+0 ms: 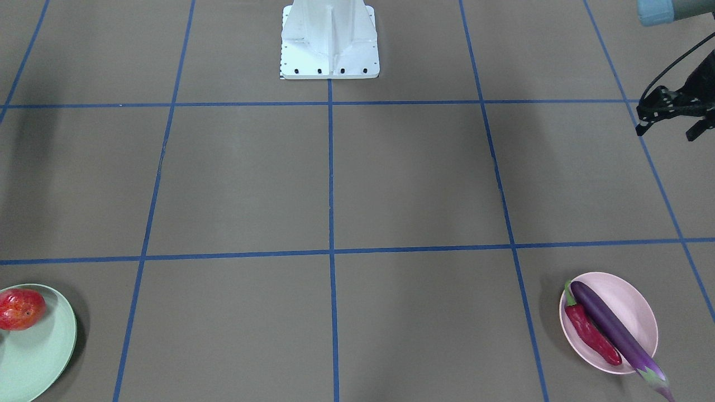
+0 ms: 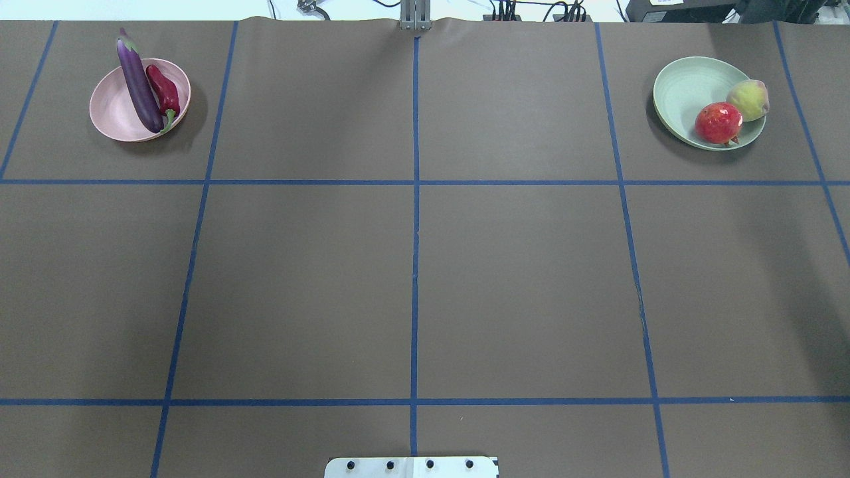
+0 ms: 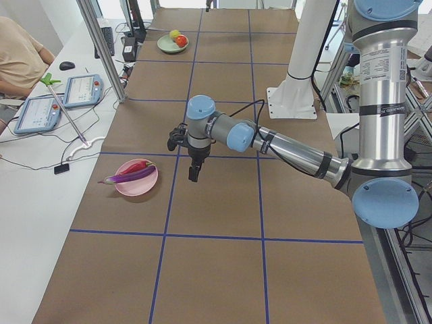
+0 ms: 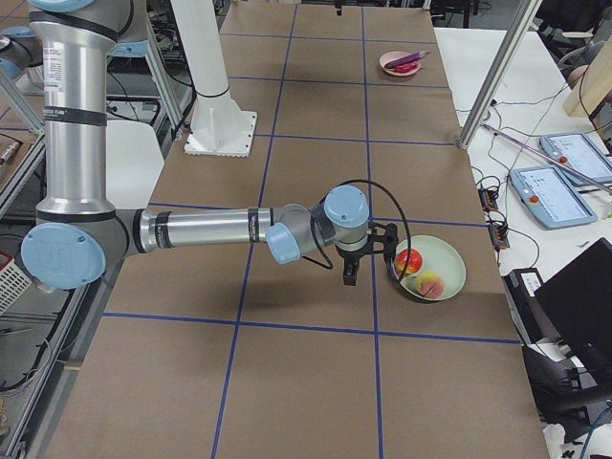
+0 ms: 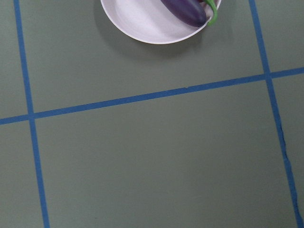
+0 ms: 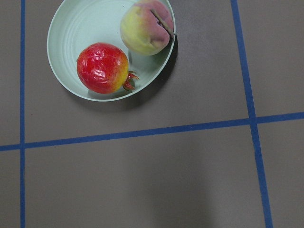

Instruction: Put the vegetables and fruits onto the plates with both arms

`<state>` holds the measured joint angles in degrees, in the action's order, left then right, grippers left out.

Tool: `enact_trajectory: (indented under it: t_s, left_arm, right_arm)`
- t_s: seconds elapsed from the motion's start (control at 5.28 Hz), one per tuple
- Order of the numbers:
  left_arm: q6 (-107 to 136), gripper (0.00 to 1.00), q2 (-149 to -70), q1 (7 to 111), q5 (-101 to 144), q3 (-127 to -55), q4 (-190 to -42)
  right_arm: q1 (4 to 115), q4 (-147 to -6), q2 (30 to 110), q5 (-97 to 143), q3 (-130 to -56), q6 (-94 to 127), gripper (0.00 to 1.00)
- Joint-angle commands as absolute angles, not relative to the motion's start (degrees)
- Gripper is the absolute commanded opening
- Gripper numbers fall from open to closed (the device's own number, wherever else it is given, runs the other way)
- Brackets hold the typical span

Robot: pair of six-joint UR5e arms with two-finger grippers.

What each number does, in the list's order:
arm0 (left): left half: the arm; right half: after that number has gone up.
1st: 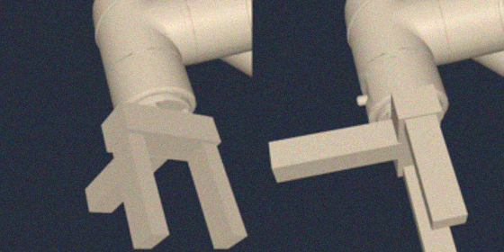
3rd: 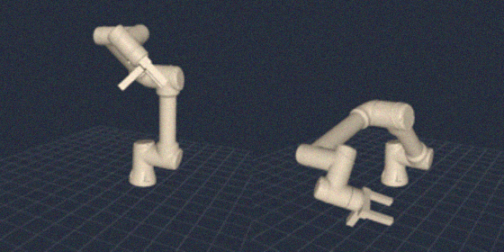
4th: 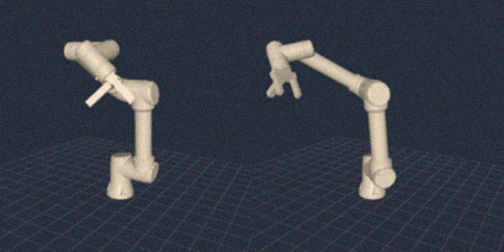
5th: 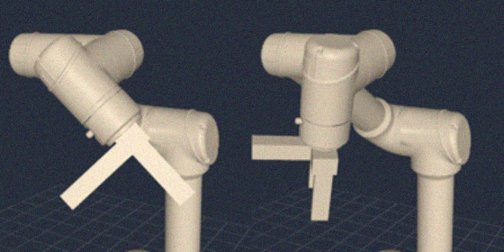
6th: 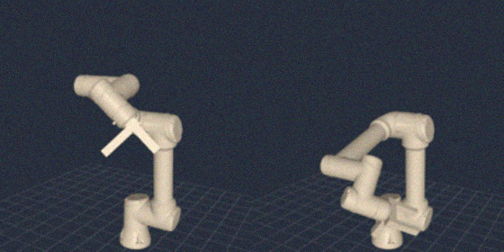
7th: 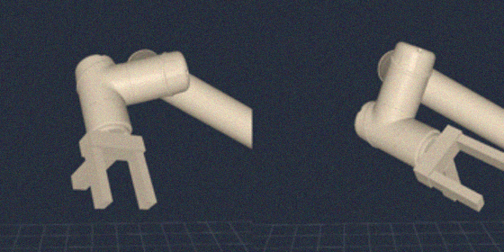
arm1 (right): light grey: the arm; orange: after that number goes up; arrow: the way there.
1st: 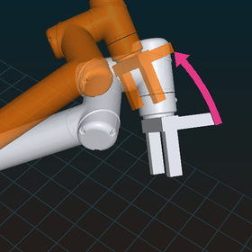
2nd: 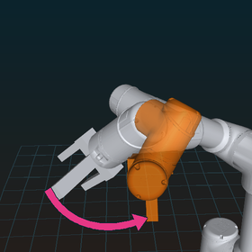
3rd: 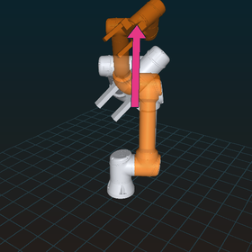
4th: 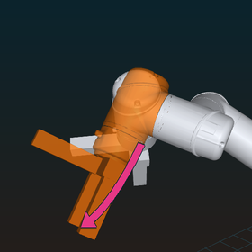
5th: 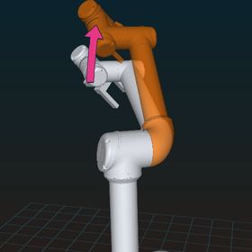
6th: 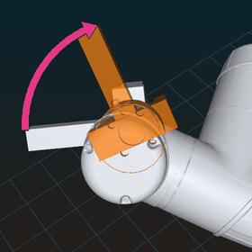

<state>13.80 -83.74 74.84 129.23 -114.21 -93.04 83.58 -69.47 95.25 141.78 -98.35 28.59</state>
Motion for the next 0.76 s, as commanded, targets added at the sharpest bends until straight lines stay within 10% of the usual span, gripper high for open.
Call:
enact_trajectory:
  t_s: [0.0,0.57]
  left_arm:
    - [4.63,1.00,-81.57,82.15,135.15,-109.63,-92.90]
    - [9.65,1.00,-83.58,82.00,135.18,-107.41,-92.37]
  right_arm:
    - [84.81,-75.97,94.67,141.60,-98.53,20.28,1.00]
    - [86.29,-99.40,86.17,133.86,-99.31,-3.08,1.00]
